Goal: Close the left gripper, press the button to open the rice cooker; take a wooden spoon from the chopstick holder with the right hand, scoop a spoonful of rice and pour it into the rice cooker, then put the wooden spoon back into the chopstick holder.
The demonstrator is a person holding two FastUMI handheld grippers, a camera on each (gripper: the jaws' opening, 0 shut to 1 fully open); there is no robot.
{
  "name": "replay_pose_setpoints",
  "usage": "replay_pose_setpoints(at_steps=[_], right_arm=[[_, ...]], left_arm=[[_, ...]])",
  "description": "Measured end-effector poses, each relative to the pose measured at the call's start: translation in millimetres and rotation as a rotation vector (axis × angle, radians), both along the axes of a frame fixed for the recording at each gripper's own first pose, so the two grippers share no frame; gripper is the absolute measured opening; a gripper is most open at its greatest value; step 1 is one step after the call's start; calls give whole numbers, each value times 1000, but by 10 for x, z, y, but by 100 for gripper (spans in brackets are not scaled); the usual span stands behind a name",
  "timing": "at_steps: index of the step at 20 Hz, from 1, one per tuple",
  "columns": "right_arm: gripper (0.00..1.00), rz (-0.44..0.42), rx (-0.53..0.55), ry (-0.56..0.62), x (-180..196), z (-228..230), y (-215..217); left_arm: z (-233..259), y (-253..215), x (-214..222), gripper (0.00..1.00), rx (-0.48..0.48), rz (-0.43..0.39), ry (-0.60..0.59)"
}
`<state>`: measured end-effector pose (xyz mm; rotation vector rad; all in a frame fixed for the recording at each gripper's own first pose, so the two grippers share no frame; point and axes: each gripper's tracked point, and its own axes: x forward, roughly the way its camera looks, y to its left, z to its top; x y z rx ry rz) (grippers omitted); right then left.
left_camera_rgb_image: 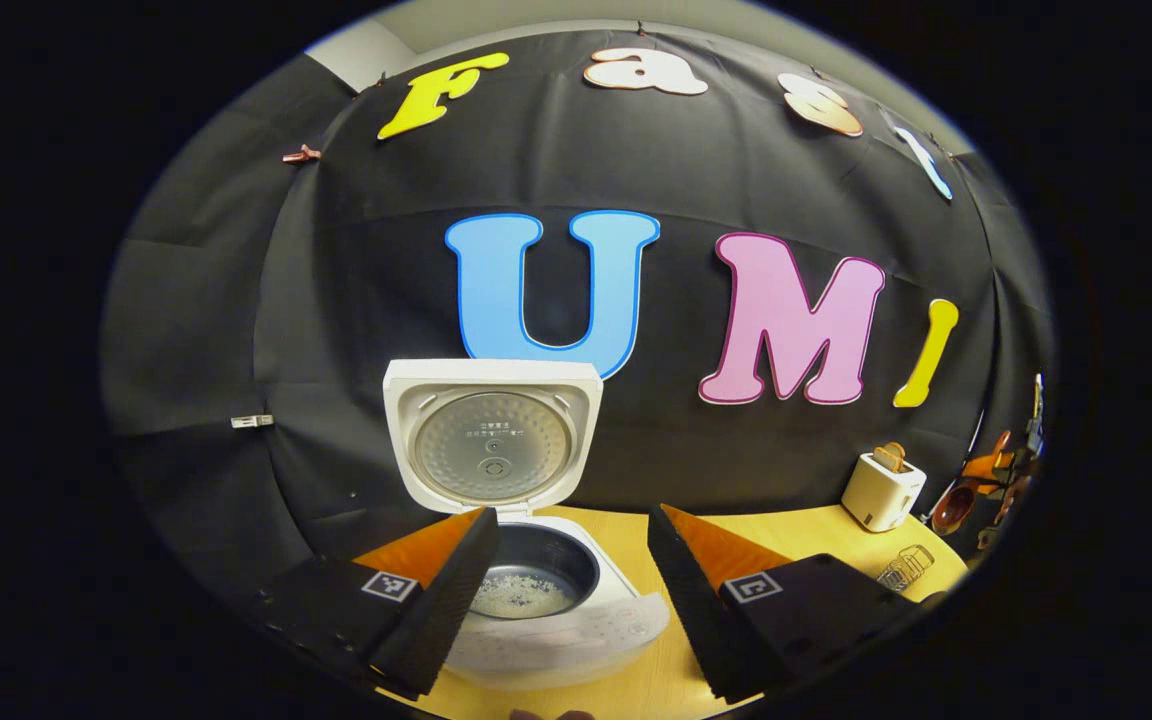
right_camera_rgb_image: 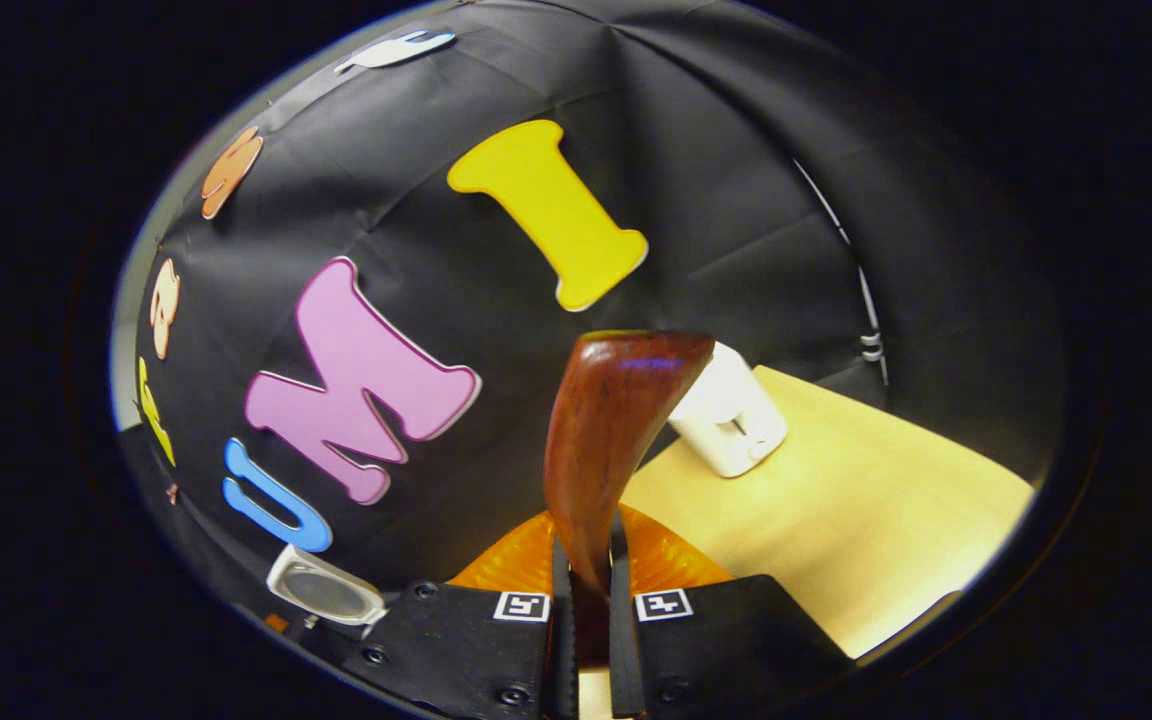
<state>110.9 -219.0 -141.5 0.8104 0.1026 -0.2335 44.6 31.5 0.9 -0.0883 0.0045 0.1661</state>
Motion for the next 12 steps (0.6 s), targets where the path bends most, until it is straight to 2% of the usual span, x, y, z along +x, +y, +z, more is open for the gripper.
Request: replay_pose_setpoints(at_steps=[4, 8, 12], right_arm=[[17, -15, -111, 96, 2, -442, -163], [16, 14, -222, 153, 115, -698, -71], [16, 46, -269, 195, 211, -921, 79]], left_arm=[[13, -95, 27, 95, 17, -9, 22], [13, -142, 55, 95, 31, -10, 41], [4, -141, 38, 95, 47, -11, 54]])
